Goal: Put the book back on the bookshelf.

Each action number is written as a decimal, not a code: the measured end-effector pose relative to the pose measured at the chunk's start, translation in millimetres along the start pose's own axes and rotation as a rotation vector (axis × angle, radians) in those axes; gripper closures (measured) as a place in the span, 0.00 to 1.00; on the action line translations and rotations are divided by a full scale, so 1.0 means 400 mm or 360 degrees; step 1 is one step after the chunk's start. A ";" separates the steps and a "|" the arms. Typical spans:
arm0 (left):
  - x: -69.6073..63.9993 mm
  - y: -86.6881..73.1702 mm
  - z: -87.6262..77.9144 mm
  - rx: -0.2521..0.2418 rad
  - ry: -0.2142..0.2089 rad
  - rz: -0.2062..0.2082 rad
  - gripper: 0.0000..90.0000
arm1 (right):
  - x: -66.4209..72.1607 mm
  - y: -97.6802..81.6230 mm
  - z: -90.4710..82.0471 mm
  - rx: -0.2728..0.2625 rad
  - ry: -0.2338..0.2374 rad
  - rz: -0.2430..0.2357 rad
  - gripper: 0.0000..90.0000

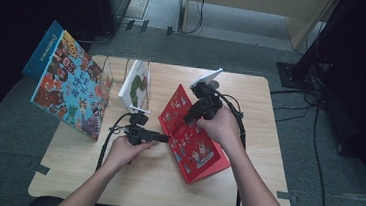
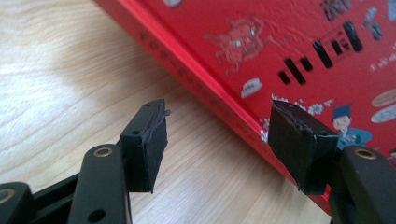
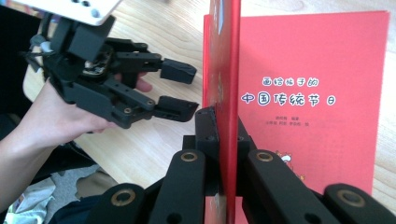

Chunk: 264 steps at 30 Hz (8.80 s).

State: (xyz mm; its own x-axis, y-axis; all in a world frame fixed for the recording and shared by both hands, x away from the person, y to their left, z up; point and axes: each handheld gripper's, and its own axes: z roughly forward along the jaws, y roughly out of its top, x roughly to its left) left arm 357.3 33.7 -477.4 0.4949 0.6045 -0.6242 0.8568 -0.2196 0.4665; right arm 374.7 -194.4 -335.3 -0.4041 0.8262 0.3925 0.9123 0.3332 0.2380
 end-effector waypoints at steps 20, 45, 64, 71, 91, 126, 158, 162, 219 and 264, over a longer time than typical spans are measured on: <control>-0.018 0.033 -0.030 -0.0017 -0.0162 0.0055 0.36 | 0.029 -0.043 -0.062 -0.0074 0.0034 -0.0160 0.98; -0.002 0.043 -0.046 -0.0048 -0.0159 0.0087 0.23 | 0.001 -0.079 -0.035 -0.0207 0.0225 -0.0278 0.95; -0.005 0.057 -0.074 -0.0090 -0.0082 0.0258 0.24 | -0.052 -0.111 -0.008 -0.0376 0.0386 -0.0401 0.97; 0.013 0.067 -0.088 -0.0114 -0.0197 0.0162 0.17 | -0.056 -0.112 -0.014 -0.0379 0.0405 -0.0418 0.98; -0.010 0.087 -0.179 -0.0249 -0.0244 0.0339 0.49 | -0.075 -0.113 0.015 -0.0400 0.0361 -0.0659 0.90; -0.061 0.119 -0.214 -0.0100 -0.0325 0.0532 0.89 | -0.203 -0.140 0.036 -0.0652 0.0207 -0.0557 0.54; -0.069 0.128 -0.256 -0.0167 -0.0224 0.0256 0.89 | -0.211 -0.153 0.103 -0.0633 0.0057 -0.0528 0.55; -0.066 0.129 -0.286 -0.0192 -0.0208 0.0224 0.89 | -0.237 -0.174 0.129 -0.0627 0.0029 -0.0465 0.54; 0.017 -0.009 -0.742 -0.0478 0.0274 -0.0076 0.89 | -0.313 -0.254 0.317 -0.0849 -0.0332 -0.0595 0.39; 0.065 0.149 -0.702 -0.0522 0.0618 -0.0148 0.89 | -0.313 -0.259 0.319 -0.0869 -0.0340 -0.0596 0.39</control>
State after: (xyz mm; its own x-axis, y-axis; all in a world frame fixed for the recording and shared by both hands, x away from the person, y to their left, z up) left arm 380.5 251.0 -289.8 0.2751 0.8634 -0.4230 0.7732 0.0628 0.6311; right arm 339.2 -274.5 -522.4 -0.6122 0.7903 0.0267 0.5279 0.3833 0.7579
